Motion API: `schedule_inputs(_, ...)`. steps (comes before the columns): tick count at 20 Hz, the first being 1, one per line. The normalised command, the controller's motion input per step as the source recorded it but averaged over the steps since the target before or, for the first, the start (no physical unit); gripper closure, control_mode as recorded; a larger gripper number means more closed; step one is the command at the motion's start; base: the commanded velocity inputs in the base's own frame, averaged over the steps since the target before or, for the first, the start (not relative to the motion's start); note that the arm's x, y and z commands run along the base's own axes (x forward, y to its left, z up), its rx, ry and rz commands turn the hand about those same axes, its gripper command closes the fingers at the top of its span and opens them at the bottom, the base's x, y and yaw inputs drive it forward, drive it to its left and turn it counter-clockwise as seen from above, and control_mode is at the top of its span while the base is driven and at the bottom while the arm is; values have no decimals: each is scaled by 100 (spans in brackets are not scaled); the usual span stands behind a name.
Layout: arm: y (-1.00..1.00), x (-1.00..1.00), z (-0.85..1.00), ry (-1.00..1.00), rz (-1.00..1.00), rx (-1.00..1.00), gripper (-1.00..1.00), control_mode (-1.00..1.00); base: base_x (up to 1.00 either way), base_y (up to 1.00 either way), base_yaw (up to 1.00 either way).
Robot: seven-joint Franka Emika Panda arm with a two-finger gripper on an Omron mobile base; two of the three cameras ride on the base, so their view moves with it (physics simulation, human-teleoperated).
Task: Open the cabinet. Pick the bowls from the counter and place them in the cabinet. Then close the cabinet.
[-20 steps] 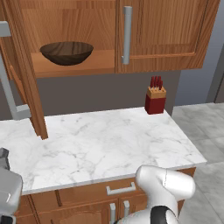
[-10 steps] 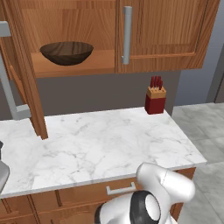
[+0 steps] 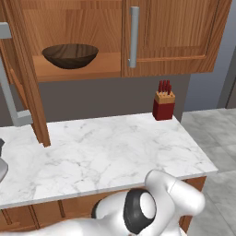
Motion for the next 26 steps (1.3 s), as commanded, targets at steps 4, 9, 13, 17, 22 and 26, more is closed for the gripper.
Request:
schedule_inputs(4, 0, 62, -15, 0, 0, 0, -100, -100, 0, 0, 0)
schedule_inputs(9, -3, 56, 0, -3, 0, 1, -100, -100, 0, 0, 0)
schedule_inputs(13, -3, 56, -1, -10, -1, 12, -100, -100, 0, 0, 0)
schedule_inputs(17, 0, 55, -26, -9, -2, 14, -100, -100, 0, 0, 0)
schedule_inputs(22, -4, 42, -68, -20, 0, 15, -100, -100, 0, 0, 0)
schedule_inputs(26, -7, 46, -31, -28, -1, 13, -100, -100, 0, 0, 0)
